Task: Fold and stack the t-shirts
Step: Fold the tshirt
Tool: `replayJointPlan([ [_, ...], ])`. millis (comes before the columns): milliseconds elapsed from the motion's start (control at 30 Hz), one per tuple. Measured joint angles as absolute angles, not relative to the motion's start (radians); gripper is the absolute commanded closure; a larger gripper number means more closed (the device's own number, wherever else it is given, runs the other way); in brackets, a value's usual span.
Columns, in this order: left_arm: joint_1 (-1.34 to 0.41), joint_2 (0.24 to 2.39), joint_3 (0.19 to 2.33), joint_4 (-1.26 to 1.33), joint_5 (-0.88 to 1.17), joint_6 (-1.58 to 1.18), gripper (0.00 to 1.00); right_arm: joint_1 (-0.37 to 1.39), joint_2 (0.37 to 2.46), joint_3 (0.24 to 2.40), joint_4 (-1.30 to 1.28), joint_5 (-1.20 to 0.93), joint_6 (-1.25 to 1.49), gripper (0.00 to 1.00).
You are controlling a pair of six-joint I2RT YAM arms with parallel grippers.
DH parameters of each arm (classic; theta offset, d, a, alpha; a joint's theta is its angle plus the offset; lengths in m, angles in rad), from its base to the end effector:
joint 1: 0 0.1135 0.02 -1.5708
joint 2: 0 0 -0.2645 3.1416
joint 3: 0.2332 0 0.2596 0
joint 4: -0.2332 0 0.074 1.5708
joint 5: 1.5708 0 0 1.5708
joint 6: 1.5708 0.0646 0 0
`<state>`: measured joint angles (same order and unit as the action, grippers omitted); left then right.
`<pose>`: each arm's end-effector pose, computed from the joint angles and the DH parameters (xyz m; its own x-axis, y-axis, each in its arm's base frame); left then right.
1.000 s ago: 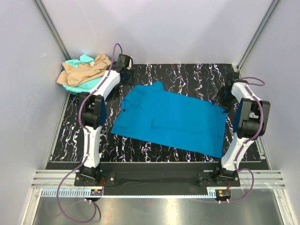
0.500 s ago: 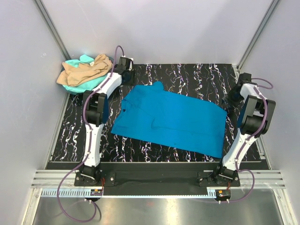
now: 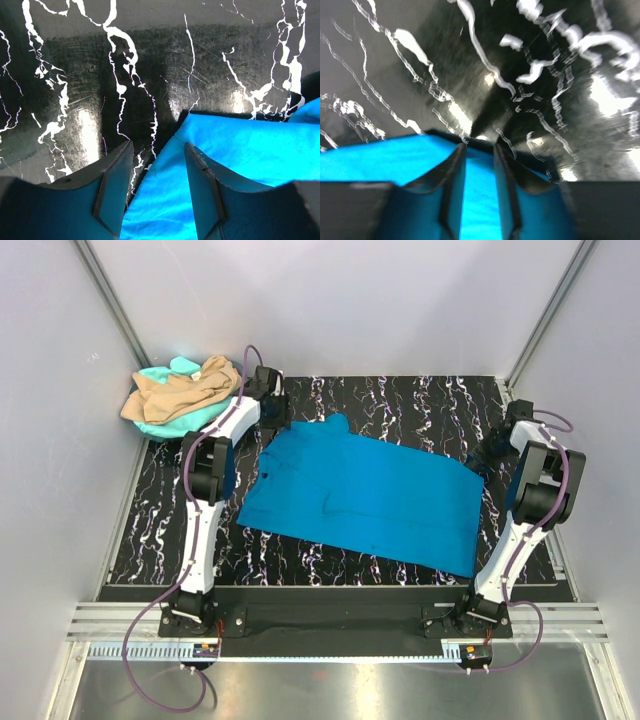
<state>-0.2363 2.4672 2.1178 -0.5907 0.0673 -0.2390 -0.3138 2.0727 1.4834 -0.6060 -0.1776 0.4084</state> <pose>0.5493 -0.1368 0.1367 -0.8273 -0.0437 -0.5601 0.0785 0.9782 -0.1924 0.4230 -0.1253 0.1269 -0.7159 0.6433 -0.2713 0.5737 0.7635 0.2965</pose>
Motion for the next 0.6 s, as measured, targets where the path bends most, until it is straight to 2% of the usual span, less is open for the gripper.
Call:
replayJointPlan([
  [67,-0.235,2.466,2.116,-0.589,0.073,-0.244,0.49,-0.314,2.068,1.462,-0.598,-0.21,0.416,0.69],
  [100,-0.234,2.465,2.114,-0.588,0.077,-0.245,0.49,-0.314,2.061,1.451,-0.596,-0.223,0.417,0.77],
  [167,-0.234,2.463,2.11,-0.588,0.085,-0.252,0.49,-0.313,2.042,1.42,-0.597,-0.231,0.418,0.84],
  [233,-0.233,2.46,2.105,-0.585,0.093,-0.259,0.49,-0.313,2.026,1.399,-0.607,-0.231,0.418,0.96],
  [467,-0.233,2.456,2.1,-0.588,0.111,-0.276,0.5,-0.308,1.937,1.355,-0.627,-0.247,0.429,0.98],
  [600,-0.232,2.455,2.1,-0.59,0.118,-0.287,0.5,-0.27,1.877,1.319,-0.633,-0.328,0.469,0.97],
])
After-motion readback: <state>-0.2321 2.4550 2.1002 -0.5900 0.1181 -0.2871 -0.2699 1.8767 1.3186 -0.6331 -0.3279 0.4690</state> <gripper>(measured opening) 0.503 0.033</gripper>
